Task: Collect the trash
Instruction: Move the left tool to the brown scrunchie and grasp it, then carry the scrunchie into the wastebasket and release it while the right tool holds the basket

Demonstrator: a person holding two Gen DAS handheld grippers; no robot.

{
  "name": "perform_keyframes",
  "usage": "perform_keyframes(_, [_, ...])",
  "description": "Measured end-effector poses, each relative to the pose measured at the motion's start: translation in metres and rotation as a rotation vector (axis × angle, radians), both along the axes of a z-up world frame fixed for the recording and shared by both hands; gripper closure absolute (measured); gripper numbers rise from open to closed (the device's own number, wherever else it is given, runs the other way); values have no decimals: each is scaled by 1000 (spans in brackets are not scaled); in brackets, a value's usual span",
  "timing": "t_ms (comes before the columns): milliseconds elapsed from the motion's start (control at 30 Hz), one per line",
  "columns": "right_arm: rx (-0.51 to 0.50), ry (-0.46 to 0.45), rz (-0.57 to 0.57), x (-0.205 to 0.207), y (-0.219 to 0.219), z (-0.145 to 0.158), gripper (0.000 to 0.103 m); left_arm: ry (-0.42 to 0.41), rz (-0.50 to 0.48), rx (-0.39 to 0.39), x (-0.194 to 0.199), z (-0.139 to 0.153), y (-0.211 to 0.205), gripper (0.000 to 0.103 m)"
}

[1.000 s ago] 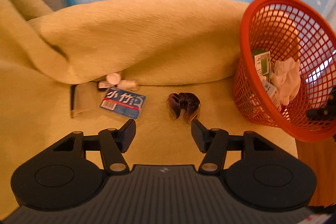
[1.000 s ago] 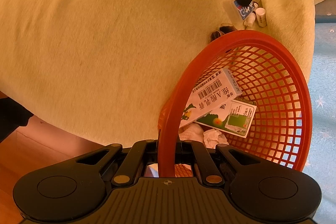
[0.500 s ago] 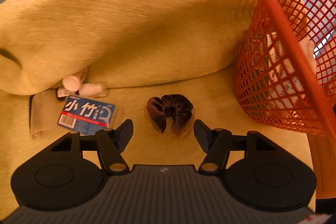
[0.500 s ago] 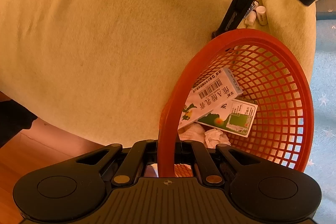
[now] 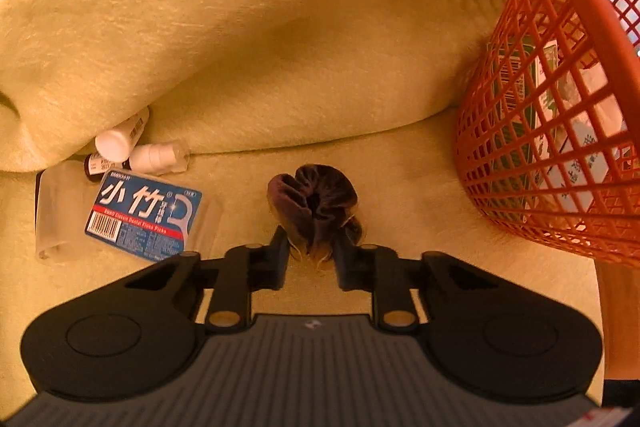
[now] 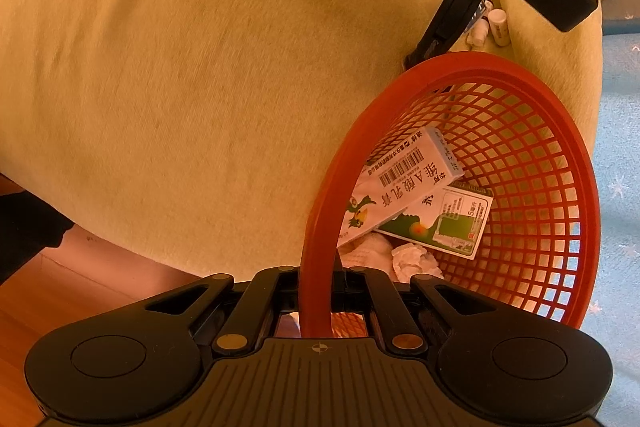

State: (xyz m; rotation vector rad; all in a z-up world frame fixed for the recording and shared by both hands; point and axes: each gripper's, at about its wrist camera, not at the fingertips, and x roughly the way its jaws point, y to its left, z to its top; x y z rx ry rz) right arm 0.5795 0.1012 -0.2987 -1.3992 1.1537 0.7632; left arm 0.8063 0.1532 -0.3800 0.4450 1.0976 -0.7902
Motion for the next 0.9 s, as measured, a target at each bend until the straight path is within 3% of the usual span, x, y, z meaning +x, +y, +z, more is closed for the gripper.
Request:
perform_keyframes(467, [-18, -12, 36, -4, 2, -1, 102, -6, 33, 4, -15, 40, 26, 92])
perform_keyframes(900, [-43, -27, 63, -7, 4, -4, 102, -40, 41, -52, -43, 121, 53, 92])
